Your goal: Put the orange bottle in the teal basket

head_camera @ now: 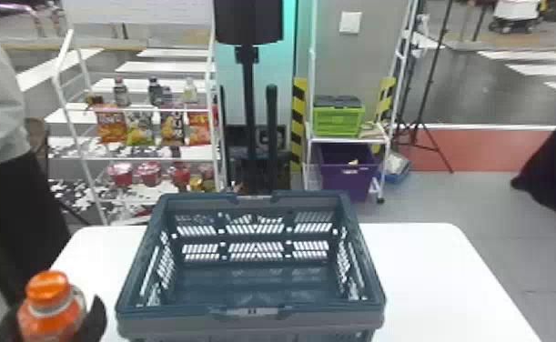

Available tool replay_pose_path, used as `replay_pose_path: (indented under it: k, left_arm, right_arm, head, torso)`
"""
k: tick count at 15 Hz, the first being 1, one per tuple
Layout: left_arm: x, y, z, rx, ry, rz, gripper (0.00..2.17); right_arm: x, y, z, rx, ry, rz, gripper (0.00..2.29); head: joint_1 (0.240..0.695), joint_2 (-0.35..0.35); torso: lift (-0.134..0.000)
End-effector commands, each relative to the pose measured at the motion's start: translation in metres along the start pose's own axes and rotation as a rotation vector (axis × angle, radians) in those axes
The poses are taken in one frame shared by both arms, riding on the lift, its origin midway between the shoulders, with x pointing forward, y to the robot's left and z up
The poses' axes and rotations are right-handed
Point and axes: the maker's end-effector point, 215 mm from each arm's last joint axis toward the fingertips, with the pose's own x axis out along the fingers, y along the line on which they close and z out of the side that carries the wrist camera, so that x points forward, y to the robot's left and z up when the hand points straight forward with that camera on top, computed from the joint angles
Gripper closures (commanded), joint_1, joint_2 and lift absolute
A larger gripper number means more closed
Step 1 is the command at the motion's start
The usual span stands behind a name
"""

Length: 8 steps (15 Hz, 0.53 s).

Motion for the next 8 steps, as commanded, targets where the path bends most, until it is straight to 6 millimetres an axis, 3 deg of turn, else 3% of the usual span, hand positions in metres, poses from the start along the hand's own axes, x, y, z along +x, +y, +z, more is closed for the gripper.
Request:
replay_pose_path:
  k: [1,5,8]
  left_arm:
    - [0.025,0.016,0.013,0.011,0.002,0.003,1.94]
    - [0.072,0.018,0.020,0.051,0.044,-0.089,1.94]
    - [0.107,-0.003,0.035,0.094,0.038,-0.198,1.94]
  right_arm:
    - [-0.001,-0.001,0.001,-0.003,0.000,-0.002,0.12]
    - [0.000,0.000,0.004,-0.025,-0.002,0.002,0.12]
    - [-0.001,0.002,0.004,-0.043,0.002,0.008,0.12]
  head:
    - [0.499,0.000]
    - [0.499,0.000]
    - [0.499,0.000]
  torso:
    - [0.000]
    - [0.000]
    - [0.000]
